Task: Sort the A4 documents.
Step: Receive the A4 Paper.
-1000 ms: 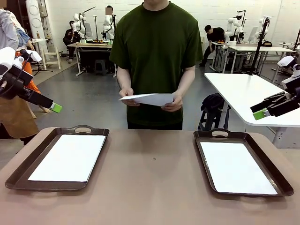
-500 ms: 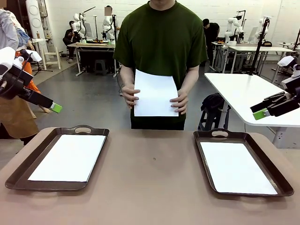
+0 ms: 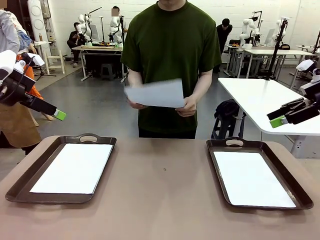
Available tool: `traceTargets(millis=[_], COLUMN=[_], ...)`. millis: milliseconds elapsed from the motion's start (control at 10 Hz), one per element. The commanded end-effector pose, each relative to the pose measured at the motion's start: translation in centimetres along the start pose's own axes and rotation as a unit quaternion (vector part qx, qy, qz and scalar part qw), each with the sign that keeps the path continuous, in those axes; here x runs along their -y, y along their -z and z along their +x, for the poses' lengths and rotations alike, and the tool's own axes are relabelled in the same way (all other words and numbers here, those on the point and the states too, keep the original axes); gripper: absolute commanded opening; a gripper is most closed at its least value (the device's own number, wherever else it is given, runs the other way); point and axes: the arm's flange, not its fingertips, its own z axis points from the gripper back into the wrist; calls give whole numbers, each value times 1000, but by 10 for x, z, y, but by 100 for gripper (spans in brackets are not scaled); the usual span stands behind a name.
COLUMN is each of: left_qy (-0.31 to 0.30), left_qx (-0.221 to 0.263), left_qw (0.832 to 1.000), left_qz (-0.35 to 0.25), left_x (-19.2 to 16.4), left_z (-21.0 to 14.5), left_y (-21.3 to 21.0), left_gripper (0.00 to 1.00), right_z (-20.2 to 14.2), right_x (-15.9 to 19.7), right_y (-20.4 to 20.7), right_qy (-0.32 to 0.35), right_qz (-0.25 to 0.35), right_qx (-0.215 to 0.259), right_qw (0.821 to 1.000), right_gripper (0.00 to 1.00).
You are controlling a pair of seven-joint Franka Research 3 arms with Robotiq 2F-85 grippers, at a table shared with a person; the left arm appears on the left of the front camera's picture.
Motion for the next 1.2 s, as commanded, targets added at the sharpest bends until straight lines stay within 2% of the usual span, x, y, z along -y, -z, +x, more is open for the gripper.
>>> traceTargets(millis=[0,1100], left_qy=[10,10], left_qx=[1,1], left_qw=[1000,1000], left_qz=[-1,-1], left_x=[0,0], left_z=[-2,-2], left_y=[1,1], left_gripper=[100,100], right_z=[0,0], right_x=[0,0], right_y=[2,2], right_qy=[-6,-6], right_qz=[3,3], right_qx=[12,12], right_qw=[1000,1000], right_gripper=[100,100])
